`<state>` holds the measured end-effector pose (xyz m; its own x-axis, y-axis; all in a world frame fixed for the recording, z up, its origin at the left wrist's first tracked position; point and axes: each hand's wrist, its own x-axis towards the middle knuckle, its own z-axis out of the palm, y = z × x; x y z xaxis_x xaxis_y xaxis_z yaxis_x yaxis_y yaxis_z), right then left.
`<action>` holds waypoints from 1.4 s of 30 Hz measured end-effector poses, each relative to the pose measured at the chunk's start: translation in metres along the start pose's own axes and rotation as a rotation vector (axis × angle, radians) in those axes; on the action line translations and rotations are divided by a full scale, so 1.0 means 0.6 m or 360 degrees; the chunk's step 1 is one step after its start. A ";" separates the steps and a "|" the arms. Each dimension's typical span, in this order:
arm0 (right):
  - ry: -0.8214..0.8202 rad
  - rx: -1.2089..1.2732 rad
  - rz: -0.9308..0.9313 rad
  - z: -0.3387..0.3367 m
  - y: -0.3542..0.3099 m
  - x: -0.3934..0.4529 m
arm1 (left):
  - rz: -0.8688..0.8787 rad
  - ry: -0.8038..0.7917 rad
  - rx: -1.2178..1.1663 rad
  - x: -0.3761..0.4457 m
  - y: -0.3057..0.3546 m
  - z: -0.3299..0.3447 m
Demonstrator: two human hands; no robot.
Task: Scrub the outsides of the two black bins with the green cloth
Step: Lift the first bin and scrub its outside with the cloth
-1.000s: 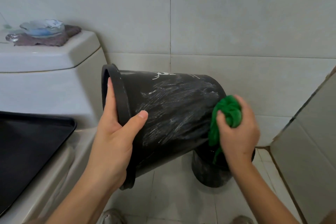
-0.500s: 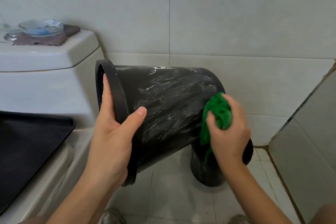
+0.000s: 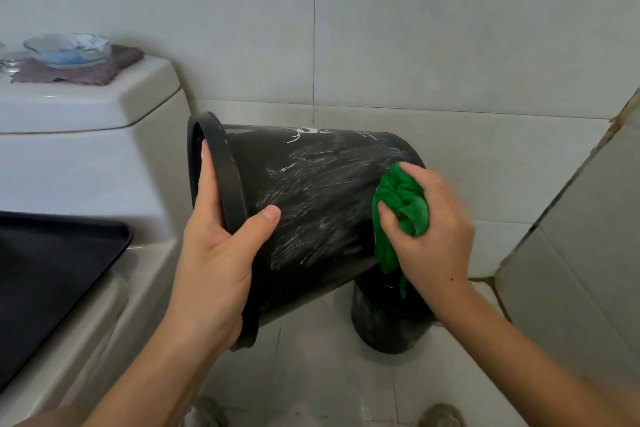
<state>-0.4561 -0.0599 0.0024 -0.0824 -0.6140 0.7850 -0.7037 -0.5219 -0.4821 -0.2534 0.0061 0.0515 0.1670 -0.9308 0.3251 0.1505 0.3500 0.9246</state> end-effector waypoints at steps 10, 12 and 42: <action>0.0048 0.0008 -0.0431 0.021 -0.035 -0.039 | -0.0025 0.0070 0.0000 0.002 0.003 -0.005; 0.0043 0.0037 -0.0276 0.014 -0.026 -0.024 | -0.0023 0.0083 0.0004 0.001 0.006 -0.003; 0.0050 0.0028 -0.0554 0.020 -0.048 -0.061 | -0.0033 0.0097 -0.0043 -0.007 -0.001 0.011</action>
<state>-0.4244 -0.0295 -0.0173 0.1385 -0.3788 0.9150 -0.6810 -0.7072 -0.1897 -0.2604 0.0091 0.0511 0.2227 -0.9300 0.2924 0.1804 0.3341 0.9251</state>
